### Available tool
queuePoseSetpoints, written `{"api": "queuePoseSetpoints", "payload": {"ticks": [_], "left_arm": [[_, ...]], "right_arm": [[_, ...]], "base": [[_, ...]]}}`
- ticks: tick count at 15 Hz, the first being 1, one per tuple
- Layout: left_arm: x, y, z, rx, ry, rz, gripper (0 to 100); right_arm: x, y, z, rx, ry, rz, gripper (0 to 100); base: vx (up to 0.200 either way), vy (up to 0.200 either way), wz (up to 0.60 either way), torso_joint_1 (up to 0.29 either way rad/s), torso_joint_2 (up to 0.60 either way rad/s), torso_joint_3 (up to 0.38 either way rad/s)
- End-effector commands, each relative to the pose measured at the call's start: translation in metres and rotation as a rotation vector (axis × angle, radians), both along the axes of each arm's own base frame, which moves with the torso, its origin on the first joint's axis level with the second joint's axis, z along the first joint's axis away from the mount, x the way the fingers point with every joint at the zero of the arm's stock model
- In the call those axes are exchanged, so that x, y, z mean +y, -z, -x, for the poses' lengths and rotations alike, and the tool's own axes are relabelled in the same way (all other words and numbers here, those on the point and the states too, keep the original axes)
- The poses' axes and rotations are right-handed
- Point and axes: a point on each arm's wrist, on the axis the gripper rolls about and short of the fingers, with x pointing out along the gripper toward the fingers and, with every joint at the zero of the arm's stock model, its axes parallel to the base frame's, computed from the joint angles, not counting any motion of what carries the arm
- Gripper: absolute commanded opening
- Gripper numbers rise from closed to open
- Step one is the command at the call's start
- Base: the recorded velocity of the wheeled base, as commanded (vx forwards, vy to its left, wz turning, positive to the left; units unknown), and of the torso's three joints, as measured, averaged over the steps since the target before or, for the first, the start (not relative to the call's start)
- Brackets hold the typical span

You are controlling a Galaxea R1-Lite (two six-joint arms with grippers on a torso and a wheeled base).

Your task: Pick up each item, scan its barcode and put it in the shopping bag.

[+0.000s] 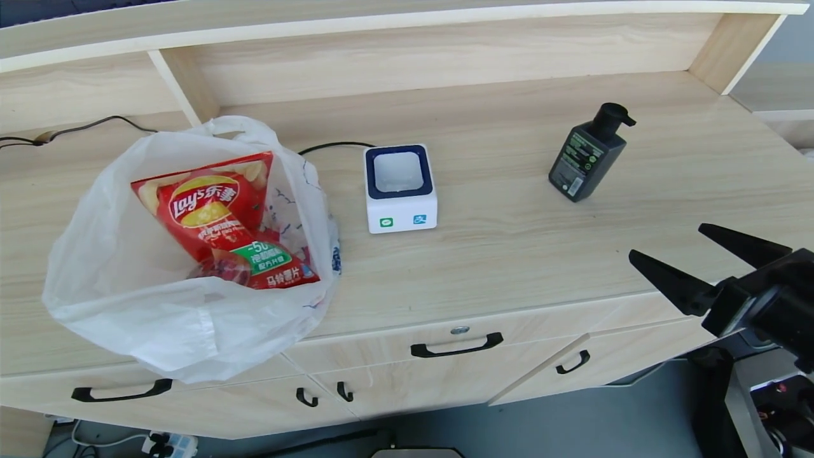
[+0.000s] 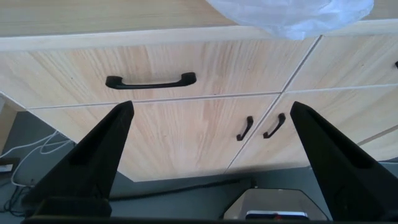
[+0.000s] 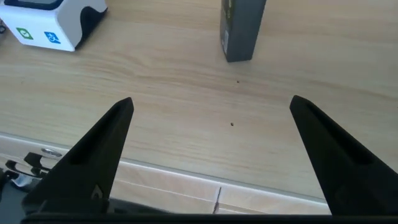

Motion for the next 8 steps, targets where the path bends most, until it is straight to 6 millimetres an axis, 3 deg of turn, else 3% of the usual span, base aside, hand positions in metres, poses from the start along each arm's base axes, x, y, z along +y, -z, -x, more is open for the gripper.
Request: {"api": "queuePoseSetpoints", "payload": {"ticks": [1, 4, 8], "left_arm": [[0.000, 0.000, 0.000, -0.001, 0.000, 0.001, 100], [0.000, 0.000, 0.000, -0.001, 0.000, 0.000, 100], [0.000, 0.000, 0.000, -0.003, 0.000, 0.001, 100]], "right_arm": [[0.015, -0.004, -0.029, -0.024, -0.035, -0.013, 100], [0.030, -0.001, -0.070, -0.033, -0.047, -0.047, 100], [0.046, 0.003, -0.127, -0.169, -0.050, -0.097, 100]], "base": [[0.000, 0.000, 0.00, 0.000, 0.00, 0.000], [0.000, 0.000, 0.00, 0.000, 0.00, 0.000], [0.000, 0.000, 0.00, 0.000, 0.00, 0.000]]}}
